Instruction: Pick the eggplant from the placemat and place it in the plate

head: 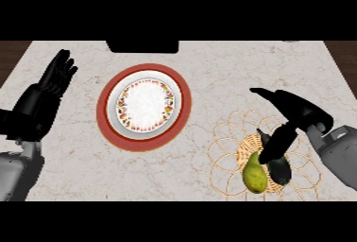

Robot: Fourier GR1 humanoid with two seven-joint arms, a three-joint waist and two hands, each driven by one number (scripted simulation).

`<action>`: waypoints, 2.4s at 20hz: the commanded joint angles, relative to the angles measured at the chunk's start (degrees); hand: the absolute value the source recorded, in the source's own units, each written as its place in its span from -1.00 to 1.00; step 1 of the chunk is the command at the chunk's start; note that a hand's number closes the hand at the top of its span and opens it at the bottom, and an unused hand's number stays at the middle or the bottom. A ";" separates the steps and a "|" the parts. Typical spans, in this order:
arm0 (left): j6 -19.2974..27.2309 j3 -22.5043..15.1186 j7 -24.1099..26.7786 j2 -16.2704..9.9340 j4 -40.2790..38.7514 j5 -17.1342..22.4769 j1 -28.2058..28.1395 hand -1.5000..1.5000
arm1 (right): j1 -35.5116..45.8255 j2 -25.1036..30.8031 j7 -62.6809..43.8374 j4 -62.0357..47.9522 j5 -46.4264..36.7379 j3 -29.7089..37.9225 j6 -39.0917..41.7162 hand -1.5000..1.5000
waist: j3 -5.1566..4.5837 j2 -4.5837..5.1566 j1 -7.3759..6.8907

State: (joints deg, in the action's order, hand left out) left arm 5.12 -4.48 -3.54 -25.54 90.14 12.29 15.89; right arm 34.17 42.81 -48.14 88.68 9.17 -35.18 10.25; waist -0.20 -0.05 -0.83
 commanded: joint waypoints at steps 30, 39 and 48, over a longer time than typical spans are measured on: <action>-5.04 4.09 -2.47 4.72 3.75 -4.11 -2.69 0.00 | -6.33 -11.70 -2.32 -18.96 -13.76 1.43 18.64 -1.00 | 0.21 0.11 0.31; -5.72 6.98 -2.97 4.60 0.51 -5.02 1.59 0.00 | -12.02 -10.49 2.92 -19.49 -23.83 -0.12 17.85 -1.00 | 0.22 0.12 0.71; -5.29 6.61 -1.75 6.30 1.79 -6.66 -2.24 0.00 | -16.55 -15.93 -5.16 -10.44 -39.27 1.47 -3.33 1.00 | 0.13 -0.52 2.09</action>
State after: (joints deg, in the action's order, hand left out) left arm 0.08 1.35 -5.74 -18.88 91.76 5.51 14.95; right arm 22.65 29.43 -44.84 74.03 -24.56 -32.42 15.33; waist -0.73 -0.86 0.20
